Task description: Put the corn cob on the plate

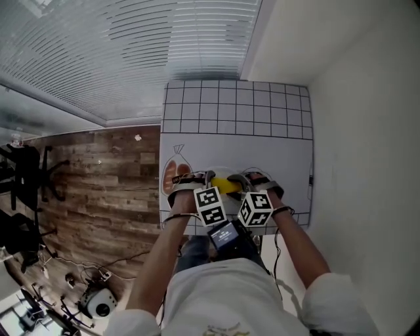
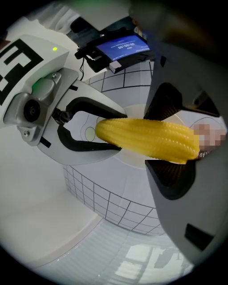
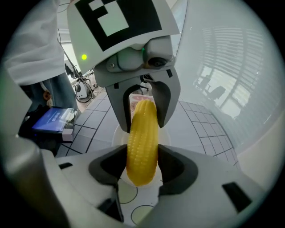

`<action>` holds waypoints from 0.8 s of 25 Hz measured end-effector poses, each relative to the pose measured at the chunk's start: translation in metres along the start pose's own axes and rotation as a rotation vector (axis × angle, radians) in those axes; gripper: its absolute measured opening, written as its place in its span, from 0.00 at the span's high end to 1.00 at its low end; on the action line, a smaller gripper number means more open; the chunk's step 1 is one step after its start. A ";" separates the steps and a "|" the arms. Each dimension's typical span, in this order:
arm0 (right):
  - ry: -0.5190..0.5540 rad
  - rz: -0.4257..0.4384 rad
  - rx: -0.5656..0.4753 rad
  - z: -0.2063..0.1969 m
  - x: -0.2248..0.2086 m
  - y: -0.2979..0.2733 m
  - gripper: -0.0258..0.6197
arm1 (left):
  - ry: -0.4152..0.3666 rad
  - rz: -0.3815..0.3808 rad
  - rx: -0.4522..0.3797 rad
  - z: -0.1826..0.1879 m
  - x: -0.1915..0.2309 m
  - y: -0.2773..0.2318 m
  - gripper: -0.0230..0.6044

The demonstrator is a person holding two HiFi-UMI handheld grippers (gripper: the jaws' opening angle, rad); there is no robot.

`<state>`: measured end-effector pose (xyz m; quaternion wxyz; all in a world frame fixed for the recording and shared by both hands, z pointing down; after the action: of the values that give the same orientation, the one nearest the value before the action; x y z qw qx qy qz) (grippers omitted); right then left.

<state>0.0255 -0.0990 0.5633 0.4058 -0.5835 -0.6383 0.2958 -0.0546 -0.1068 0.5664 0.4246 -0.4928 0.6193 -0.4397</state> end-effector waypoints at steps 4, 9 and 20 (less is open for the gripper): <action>0.041 -0.005 -0.006 -0.006 -0.002 -0.004 0.62 | 0.027 0.025 0.012 0.002 0.000 -0.005 0.52; 0.074 0.013 -0.014 -0.007 0.000 -0.010 0.62 | 0.060 0.031 0.014 -0.003 -0.003 -0.011 0.52; -0.001 0.055 -0.037 -0.014 -0.008 -0.015 0.62 | 0.041 0.008 0.012 -0.001 0.003 -0.015 0.51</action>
<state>0.0299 -0.1108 0.5822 0.3864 -0.6080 -0.6275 0.2954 -0.0529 -0.1120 0.5808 0.4163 -0.4786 0.6274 -0.4517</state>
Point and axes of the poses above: the fingertips, and each gripper's own axes: y backward along the fingers, x to its left, z out of its top, the point moved 8 cm from there along y, backward along the fingers, and after that the axes turned 1 degree about x, right-handed, at the moved point
